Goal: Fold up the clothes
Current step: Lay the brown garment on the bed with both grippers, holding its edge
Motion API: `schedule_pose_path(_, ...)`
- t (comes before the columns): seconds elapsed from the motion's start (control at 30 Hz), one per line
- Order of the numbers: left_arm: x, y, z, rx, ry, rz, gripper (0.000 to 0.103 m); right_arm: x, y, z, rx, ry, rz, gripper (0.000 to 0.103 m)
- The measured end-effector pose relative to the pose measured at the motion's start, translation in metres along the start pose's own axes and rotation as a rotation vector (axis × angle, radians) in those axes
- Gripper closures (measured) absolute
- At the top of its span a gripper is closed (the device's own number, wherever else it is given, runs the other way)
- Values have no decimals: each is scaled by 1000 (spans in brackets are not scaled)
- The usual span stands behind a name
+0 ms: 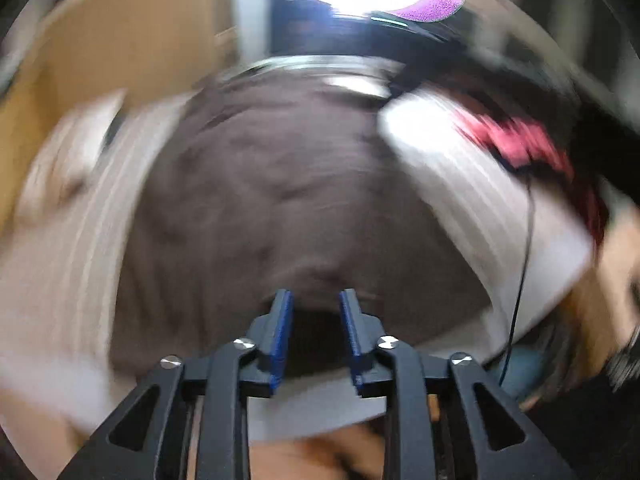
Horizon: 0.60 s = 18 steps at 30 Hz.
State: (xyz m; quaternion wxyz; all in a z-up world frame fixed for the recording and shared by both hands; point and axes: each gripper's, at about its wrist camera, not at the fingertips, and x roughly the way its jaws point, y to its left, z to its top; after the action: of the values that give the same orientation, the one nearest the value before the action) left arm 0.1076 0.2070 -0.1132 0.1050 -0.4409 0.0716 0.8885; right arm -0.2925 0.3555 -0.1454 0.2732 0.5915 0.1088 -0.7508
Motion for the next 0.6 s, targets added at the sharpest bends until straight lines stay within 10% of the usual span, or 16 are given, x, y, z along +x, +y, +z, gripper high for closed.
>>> schedule_pose_path(0.23, 57, -26, 9, 275, 111, -18, 72, 3, -11, -4, 55, -22, 36, 77)
schedule_pose_path(0.4, 68, 2, 12, 123, 161, -188, 100, 2, -7, -2, 39, -42, 43, 79)
schedule_pose_path(0.6, 31, 10, 30, -19, 99, -336, 100, -7, -4, 0, -8, -43, 41, 94)
